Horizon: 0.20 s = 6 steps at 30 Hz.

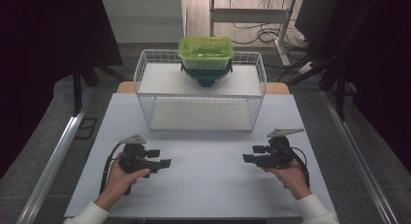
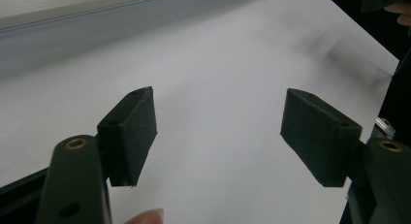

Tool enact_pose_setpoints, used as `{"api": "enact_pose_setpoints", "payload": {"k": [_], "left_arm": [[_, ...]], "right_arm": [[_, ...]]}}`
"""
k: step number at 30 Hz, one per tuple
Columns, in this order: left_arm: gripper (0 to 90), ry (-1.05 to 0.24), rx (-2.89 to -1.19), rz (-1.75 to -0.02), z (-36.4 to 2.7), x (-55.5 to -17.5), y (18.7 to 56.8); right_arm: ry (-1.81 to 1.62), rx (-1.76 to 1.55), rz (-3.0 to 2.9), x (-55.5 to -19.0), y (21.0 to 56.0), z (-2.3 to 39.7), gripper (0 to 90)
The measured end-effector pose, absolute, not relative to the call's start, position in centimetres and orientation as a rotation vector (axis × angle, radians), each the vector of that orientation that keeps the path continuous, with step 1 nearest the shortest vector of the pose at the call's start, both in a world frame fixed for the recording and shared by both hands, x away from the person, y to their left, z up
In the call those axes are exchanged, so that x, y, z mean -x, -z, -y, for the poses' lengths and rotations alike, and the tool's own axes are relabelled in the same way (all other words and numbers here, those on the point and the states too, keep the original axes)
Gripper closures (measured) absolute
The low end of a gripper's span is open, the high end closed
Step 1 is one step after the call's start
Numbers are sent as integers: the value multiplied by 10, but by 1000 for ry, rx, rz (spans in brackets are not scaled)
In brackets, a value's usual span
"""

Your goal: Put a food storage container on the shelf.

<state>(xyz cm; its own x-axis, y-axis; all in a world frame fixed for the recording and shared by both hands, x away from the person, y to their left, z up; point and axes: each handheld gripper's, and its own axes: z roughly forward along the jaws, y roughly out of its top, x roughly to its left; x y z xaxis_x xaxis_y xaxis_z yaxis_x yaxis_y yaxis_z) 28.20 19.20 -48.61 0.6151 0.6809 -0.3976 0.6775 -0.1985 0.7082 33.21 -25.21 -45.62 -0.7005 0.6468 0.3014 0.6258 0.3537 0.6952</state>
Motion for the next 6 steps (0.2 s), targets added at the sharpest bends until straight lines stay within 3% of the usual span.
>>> {"api": "enact_pose_setpoints", "payload": {"k": [6], "left_arm": [[286, 2, -1892, -1091, -193, -286, 488]], "right_arm": [[-1296, -1194, -2556, -332, 460, 253, 316]]}}
